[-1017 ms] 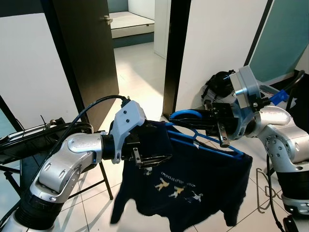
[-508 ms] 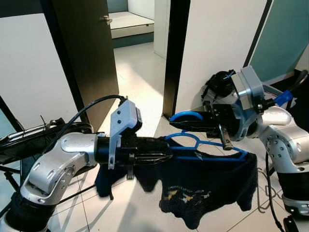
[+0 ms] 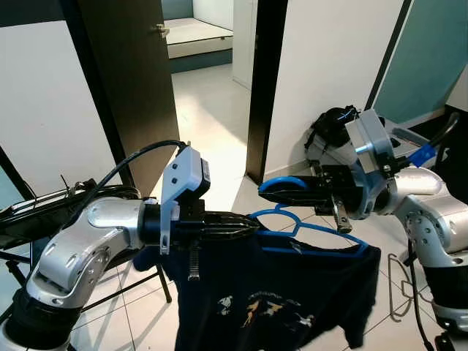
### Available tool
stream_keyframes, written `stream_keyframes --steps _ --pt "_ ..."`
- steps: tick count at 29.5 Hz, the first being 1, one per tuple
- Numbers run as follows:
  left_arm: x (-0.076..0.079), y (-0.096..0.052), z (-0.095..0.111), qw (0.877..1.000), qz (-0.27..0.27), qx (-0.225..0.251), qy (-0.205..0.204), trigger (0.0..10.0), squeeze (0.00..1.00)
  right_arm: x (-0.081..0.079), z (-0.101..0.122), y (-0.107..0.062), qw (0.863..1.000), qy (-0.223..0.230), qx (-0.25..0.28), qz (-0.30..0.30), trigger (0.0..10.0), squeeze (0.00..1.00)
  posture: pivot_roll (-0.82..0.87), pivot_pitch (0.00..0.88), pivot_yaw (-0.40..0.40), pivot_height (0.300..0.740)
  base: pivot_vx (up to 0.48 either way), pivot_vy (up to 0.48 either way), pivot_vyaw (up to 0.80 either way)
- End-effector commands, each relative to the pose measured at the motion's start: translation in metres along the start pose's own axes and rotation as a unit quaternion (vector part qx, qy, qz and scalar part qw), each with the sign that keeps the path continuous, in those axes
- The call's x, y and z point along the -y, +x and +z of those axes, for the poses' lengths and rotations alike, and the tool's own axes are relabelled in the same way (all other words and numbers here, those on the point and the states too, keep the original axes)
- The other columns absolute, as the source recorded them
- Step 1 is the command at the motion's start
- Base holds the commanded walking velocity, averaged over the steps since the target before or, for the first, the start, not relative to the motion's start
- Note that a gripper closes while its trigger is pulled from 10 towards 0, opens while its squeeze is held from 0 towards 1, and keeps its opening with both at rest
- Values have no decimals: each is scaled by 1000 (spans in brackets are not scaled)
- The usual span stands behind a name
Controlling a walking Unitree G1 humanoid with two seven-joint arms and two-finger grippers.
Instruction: Hang hanger
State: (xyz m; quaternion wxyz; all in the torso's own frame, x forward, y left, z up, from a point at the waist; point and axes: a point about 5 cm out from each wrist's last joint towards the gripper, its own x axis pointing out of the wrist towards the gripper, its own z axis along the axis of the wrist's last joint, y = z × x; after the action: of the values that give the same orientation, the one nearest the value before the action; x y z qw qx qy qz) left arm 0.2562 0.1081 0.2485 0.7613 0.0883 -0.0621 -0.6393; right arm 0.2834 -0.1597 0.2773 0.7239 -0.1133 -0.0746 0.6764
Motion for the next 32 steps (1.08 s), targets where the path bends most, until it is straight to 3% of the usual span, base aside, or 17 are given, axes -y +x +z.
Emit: stream_keyframes --steps 1,12,13,15,16,17,18,28,32 --pt "-3 -5 1 1000 3 -8 2 0 0 1 0 -3 1000 -5 -6 -8 0 0 21 0 31 740 0 0 0" --pt "-11 -7 6 1000 23 -3 18 0 0 10 12 -8 999 -28 14 -44 0 0 17 0 35 740 0 0 0" --pt "-15 -9 11 999 36 8 24 6941 0 9 13 -9 999 -29 13 -42 0 0 18 0 35 740 0 0 0" --pt "-17 -10 14 998 47 17 28 6941 0 8 14 -10 999 -30 12 -40 0 0 18 0 35 740 0 0 0" --pt "-19 -10 18 998 52 29 28 10000 0 7 15 -10 999 -32 13 -38 0 0 18 0 36 740 0 0 0" --pt "-19 -10 18 998 52 29 28 10000 0 7 15 -10 999 -32 13 -38 0 0 18 0 36 740 0 0 0" --pt "-19 -8 19 997 55 35 32 10000 1000 6 18 -10 999 -35 16 -34 0 0 17 0 38 740 0 0 0" --pt "-24 -4 22 996 61 36 49 10000 1000 2 23 -6 999 -39 26 -18 0 0 18 0 43 740 0 0 0" --pt "-21 0 12 998 51 12 47 10000 1000 2 25 -4 998 -44 35 -19 0 0 15 0 47 740 0 0 0"
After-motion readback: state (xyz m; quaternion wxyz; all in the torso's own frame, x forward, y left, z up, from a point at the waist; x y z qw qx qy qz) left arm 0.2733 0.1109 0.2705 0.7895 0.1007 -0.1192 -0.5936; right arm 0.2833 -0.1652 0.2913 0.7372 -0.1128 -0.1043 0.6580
